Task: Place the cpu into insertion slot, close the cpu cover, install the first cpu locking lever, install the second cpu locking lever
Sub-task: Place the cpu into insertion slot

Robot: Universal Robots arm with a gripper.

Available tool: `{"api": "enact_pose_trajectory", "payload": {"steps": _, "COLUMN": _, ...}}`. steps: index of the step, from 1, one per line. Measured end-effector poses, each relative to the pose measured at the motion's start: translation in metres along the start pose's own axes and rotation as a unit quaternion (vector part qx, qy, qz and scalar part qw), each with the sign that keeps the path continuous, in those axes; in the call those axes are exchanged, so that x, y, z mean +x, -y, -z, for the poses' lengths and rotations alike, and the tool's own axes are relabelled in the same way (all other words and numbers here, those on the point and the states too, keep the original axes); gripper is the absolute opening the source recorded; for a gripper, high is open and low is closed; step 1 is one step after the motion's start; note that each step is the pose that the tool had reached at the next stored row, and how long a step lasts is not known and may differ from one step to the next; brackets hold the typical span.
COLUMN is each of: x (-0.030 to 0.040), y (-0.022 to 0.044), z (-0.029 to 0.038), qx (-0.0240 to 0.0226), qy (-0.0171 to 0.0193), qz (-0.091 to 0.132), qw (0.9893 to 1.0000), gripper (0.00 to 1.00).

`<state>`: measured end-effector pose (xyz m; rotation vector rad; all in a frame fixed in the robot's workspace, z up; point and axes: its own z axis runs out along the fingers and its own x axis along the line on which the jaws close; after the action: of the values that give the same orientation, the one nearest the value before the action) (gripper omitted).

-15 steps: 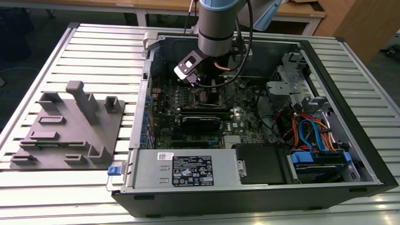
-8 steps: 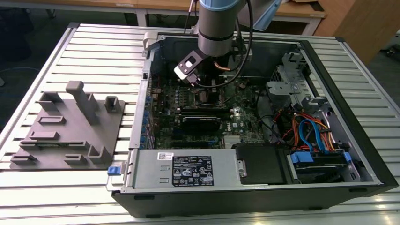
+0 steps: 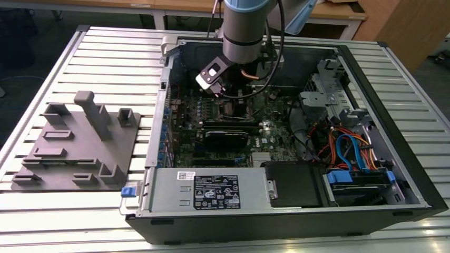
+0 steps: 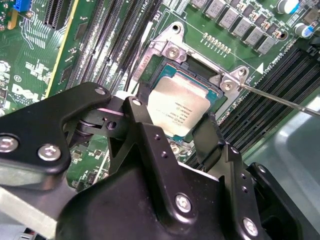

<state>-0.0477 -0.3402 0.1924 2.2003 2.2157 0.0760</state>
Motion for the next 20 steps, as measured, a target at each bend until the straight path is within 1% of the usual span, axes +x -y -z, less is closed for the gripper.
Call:
{"api": "enact_pose_trajectory", "payload": {"steps": 17, "x": 0.0, "y": -0.0002, "z": 0.0039, "qx": 0.0, "qy": 0.0, "qz": 0.0, "qw": 1.0, "gripper": 0.61}}
{"api": "enact_pose_trajectory", "payload": {"steps": 20, "x": 0.0001, "y": -0.0002, "z": 0.0055, "qx": 0.0, "qy": 0.0, "qz": 0.0, "qw": 1.0, "gripper": 0.61}}
